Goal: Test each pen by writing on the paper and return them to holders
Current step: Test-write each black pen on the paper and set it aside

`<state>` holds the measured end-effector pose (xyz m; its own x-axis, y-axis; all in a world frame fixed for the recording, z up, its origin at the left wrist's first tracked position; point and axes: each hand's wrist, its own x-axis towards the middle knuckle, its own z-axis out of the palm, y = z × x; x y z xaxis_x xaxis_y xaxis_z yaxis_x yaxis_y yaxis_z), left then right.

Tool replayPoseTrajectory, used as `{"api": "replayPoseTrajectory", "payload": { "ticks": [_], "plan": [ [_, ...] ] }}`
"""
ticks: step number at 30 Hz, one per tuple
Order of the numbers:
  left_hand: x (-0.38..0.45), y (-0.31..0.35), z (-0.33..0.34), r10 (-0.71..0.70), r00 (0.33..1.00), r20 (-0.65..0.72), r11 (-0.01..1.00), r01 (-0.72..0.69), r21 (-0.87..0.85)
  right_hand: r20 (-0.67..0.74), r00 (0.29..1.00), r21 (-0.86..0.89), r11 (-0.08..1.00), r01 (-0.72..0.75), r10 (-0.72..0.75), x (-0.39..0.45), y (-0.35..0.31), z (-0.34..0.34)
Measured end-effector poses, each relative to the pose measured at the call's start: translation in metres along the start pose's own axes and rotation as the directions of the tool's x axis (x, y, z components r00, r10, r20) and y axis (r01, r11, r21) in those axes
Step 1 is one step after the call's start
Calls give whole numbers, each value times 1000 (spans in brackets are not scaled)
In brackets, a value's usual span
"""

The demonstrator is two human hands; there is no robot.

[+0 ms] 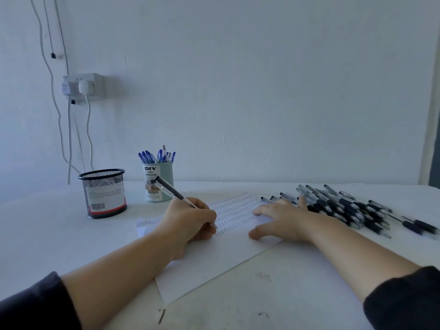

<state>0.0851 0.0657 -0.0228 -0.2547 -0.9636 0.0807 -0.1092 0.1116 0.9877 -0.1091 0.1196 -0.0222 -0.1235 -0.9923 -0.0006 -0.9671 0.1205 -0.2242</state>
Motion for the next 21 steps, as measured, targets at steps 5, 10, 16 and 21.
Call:
{"api": "replayPoseTrajectory", "payload": {
  "ticks": [5,10,16,21],
  "plan": [
    [-3,1,2,43,998,-45,994,-38,99,1,1000,-9,1000,-2,2,-2,-1,0],
    [-2,-2,3,70,992,-103,985,-52,167,-6,1000,-4,1000,-1,1,1,1,3],
    [-2,-3,3,73,992,-105,982,-53,183,0,1000,10,1000,6,-6,2,2,4],
    [-1,-3,5,79,992,-99,976,-57,208,3,1000,15,1000,2,-2,2,3,4]
  ]
}}
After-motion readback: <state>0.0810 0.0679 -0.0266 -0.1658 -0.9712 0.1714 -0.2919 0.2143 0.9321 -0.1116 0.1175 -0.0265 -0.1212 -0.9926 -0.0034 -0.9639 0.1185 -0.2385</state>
